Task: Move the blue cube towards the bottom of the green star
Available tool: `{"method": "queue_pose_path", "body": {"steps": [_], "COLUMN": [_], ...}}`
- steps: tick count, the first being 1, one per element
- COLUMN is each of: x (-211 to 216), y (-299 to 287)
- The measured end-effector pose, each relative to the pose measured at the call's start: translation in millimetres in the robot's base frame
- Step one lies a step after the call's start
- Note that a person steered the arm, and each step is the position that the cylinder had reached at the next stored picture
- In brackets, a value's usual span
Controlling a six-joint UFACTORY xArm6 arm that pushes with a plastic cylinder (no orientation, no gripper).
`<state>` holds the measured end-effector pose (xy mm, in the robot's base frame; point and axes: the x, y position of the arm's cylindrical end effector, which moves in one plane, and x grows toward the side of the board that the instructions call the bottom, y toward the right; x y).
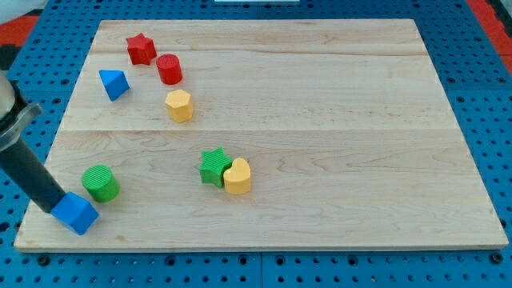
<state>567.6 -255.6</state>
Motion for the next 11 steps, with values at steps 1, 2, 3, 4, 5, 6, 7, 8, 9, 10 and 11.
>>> {"method": "queue_pose_path", "body": {"steps": [1, 2, 3, 4, 5, 6, 7, 8, 9, 10, 11], "x": [0.3, 9.3, 24.9, 21.9, 3.3, -2.4, -2.4, -2.4, 25.4, 26.3, -1.1], "y": [-0.7, -21.4, -22.5, 16.7, 53.1, 86.4, 113.2, 131.5, 102.0, 30.0, -5.9]}}
